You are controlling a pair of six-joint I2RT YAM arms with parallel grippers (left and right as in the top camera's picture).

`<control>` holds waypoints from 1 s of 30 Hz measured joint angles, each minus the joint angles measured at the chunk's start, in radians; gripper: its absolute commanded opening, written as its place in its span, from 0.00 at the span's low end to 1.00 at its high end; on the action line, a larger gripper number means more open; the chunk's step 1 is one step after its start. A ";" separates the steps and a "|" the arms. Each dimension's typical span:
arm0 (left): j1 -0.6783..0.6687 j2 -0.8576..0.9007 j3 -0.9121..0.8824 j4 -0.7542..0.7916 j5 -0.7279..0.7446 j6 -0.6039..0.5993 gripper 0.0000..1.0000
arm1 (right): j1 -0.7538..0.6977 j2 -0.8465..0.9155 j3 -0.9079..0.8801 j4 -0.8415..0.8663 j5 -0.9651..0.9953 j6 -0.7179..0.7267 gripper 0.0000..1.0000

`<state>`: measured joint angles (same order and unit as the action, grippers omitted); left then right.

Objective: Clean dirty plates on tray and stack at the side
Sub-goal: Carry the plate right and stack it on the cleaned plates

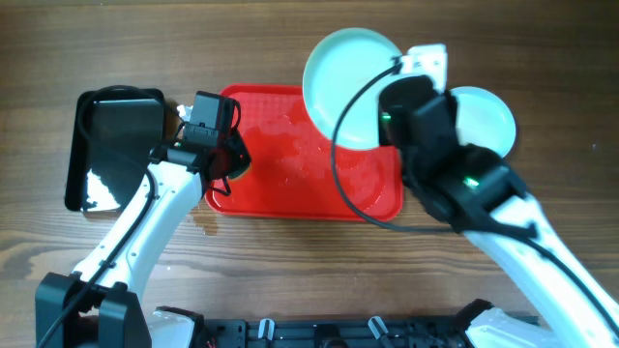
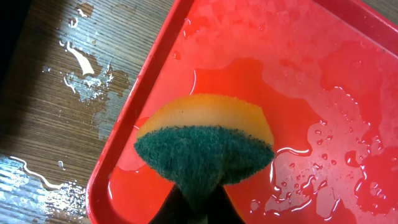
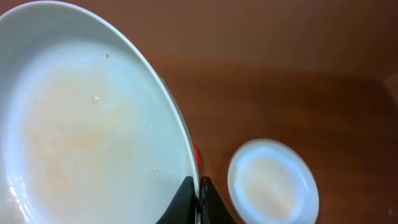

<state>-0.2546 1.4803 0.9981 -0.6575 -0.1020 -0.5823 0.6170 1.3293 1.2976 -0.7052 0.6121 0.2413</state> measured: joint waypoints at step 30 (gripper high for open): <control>0.000 0.000 0.000 0.011 0.030 0.000 0.04 | -0.672 -0.018 -0.097 0.011 -0.302 0.120 0.04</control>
<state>-0.2546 1.4803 0.9981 -0.6468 -0.0723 -0.5823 -0.0551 1.3109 1.2011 -0.6941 0.3099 0.3614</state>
